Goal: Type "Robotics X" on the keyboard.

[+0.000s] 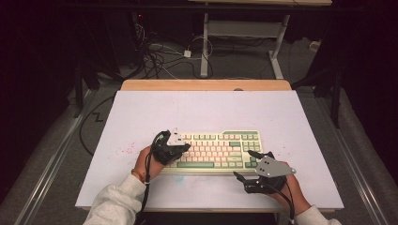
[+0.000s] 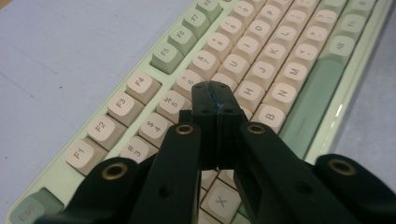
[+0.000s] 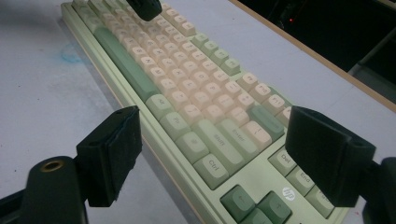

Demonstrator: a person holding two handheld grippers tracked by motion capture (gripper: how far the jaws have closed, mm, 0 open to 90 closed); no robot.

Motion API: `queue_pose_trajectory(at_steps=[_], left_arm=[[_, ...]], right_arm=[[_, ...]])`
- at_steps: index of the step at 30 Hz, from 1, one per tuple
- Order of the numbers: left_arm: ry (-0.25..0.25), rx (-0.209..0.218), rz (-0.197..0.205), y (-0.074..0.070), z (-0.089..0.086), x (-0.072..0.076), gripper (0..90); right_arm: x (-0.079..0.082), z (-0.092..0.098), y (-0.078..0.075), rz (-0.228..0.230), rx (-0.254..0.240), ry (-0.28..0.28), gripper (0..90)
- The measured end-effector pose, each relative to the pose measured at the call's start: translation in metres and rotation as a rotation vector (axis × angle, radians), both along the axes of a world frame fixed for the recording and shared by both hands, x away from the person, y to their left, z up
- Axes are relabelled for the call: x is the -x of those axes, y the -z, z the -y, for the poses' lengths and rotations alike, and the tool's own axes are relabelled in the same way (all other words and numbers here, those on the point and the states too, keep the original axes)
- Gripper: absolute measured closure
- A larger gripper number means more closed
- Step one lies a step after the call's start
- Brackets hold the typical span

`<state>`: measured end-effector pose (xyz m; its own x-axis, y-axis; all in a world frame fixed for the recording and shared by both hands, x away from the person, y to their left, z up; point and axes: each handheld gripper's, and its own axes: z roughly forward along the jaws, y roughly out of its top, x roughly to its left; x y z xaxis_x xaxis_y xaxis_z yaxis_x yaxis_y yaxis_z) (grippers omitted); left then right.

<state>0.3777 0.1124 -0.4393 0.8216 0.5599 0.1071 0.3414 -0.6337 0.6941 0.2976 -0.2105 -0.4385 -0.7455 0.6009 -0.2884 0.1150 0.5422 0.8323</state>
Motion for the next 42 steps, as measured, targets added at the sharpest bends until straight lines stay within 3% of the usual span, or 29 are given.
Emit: queue_pose_trajectory(at_steps=[14, 32, 35, 42], left_arm=[[0.0, -0.041, -0.013, 0.008, 0.013, -0.012, 87.9], [-0.003, -0.053, -0.002, 0.009, 0.015, -0.013, 87.9], [0.007, -0.071, -0.019, 0.011, 0.017, -0.013, 87.9], [0.01, -0.066, 0.01, 0.008, 0.017, -0.011, 87.9]], right_arm=[[-0.002, 0.001, 0.0, 0.002, 0.0, -0.002, 19.4], [-0.001, 0.0, 0.001, 0.001, 0.011, -0.009, 19.8], [-0.001, 0.0, 0.001, -0.002, 0.011, -0.008, 19.8], [-0.001, 0.0, 0.002, -0.004, 0.012, -0.009, 19.8]])
